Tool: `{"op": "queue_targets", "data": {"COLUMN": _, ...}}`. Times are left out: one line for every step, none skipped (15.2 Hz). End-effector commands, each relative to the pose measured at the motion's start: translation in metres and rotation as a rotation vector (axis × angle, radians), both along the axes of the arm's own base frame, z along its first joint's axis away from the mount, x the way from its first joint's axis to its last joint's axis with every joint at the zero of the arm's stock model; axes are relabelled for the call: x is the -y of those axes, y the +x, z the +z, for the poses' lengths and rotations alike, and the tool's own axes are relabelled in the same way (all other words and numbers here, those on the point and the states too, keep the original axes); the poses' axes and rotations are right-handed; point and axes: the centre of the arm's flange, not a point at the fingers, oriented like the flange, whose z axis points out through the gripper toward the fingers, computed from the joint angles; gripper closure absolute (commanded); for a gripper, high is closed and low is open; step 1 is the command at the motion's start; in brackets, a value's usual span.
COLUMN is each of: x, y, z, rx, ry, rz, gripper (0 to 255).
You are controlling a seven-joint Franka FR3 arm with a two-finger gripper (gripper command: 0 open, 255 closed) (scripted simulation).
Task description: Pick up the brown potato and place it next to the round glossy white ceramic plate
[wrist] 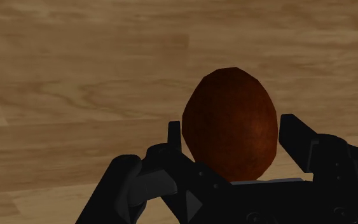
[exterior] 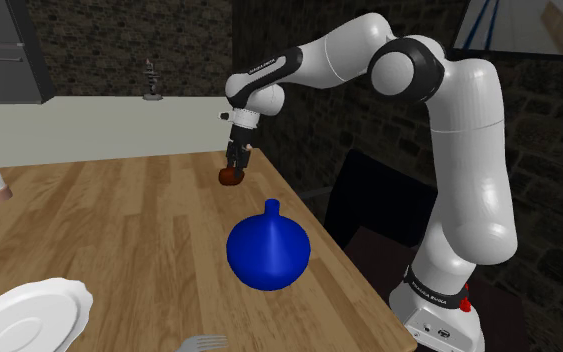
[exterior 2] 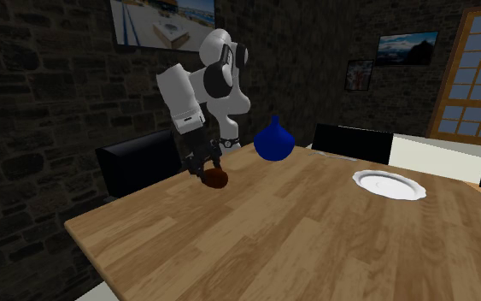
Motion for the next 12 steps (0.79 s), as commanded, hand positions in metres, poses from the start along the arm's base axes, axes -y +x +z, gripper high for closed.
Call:
{"op": "queue_targets", "data": {"x": 0.000, "y": 0.000, "z": 0.011, "rx": 0.000, "ry": 0.000, "rz": 0.000, "gripper": 255}}
{"op": "queue_targets", "data": {"x": 0.000, "y": 0.000, "z": 0.016, "rx": 0.000, "ry": 0.000, "rz": 0.000, "gripper": 255}}
{"op": "queue_targets", "data": {"x": 0.000, "y": 0.000, "z": 0.021, "rx": 0.000, "ry": 0.000, "rz": 0.000, "gripper": 255}}
{"op": "queue_targets", "data": {"x": 0.000, "y": 0.000, "z": 0.027, "rx": 0.000, "ry": 0.000, "rz": 0.000, "gripper": 255}}
{"op": "queue_targets", "data": {"x": 0.000, "y": 0.000, "z": 0.032, "rx": 0.000, "ry": 0.000, "rz": 0.000, "gripper": 255}}
{"op": "queue_targets", "data": {"x": 0.000, "y": 0.000, "z": 0.037, "rx": 0.000, "ry": 0.000, "rz": 0.000, "gripper": 255}}
{"op": "queue_targets", "data": {"x": 0.000, "y": 0.000, "z": 0.042, "rx": 0.000, "ry": 0.000, "rz": 0.000, "gripper": 255}}
{"op": "queue_targets", "data": {"x": 0.000, "y": 0.000, "z": 0.048, "rx": 0.000, "ry": 0.000, "rz": 0.000, "gripper": 255}}
{"op": "queue_targets", "data": {"x": 0.000, "y": 0.000, "z": 0.053, "rx": 0.000, "ry": 0.000, "rz": 0.000, "gripper": 255}}
{"op": "queue_targets", "data": {"x": 0.000, "y": 0.000, "z": 0.058, "rx": 0.000, "ry": 0.000, "rz": 0.000, "gripper": 255}}
{"op": "queue_targets", "data": {"x": 0.000, "y": 0.000, "z": 0.063, "rx": 0.000, "ry": 0.000, "rz": 0.000, "gripper": 255}}
{"op": "queue_targets", "data": {"x": 0.000, "y": 0.000, "z": 0.069, "rx": 0.000, "ry": 0.000, "rz": 0.000, "gripper": 255}}
